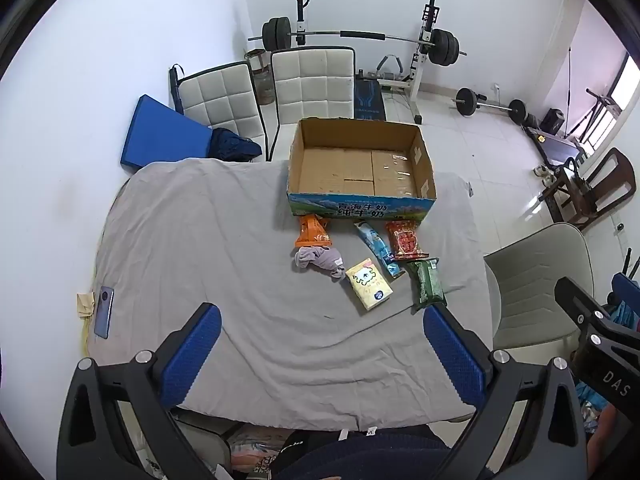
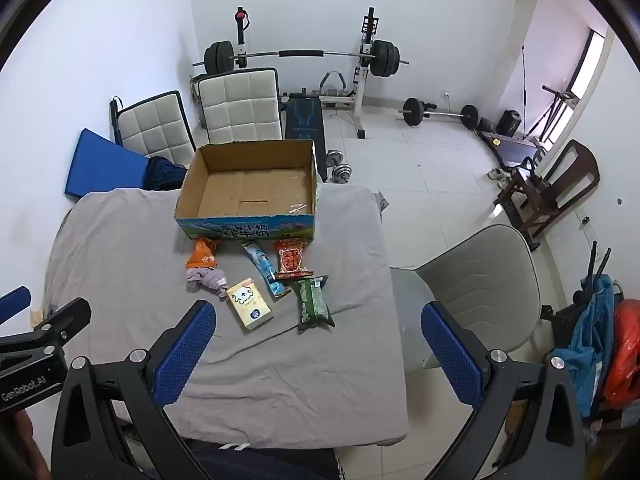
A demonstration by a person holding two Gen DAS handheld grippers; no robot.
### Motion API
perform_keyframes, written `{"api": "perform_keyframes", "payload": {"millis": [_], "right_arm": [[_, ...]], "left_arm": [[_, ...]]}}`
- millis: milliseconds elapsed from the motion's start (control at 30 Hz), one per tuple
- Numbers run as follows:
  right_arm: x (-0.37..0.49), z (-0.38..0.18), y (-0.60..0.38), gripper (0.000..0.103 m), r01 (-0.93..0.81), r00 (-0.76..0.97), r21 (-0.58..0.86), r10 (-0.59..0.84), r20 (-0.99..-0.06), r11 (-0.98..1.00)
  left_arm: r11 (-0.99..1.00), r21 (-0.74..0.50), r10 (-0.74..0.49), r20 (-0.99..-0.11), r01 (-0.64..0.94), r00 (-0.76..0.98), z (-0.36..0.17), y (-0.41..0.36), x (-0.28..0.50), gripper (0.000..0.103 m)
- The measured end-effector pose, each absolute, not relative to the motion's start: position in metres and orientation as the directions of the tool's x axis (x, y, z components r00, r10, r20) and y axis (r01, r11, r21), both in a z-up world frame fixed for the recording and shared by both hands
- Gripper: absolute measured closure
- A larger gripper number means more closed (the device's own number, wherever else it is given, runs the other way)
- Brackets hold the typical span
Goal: Organize soft objects
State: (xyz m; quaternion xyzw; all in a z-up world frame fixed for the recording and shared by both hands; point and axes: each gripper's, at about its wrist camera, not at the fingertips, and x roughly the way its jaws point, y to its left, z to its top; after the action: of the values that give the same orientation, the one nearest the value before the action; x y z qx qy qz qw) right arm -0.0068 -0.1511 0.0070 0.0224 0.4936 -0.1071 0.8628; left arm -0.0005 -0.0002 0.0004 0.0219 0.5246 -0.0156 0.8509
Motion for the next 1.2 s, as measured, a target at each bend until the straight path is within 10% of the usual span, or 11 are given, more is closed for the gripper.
{"api": "perform_keyframes", "payload": {"millis": [1200], "right_arm": [[-0.008,0.018,-0.144,0.0,0.208,0.503,-0.067,-0.166,-0.848,0.976]], "left_arm": [[0.999,0.005,-0.015,-0.879,0.042,0.476,0.01,-0.003,0.0,0.0]]}}
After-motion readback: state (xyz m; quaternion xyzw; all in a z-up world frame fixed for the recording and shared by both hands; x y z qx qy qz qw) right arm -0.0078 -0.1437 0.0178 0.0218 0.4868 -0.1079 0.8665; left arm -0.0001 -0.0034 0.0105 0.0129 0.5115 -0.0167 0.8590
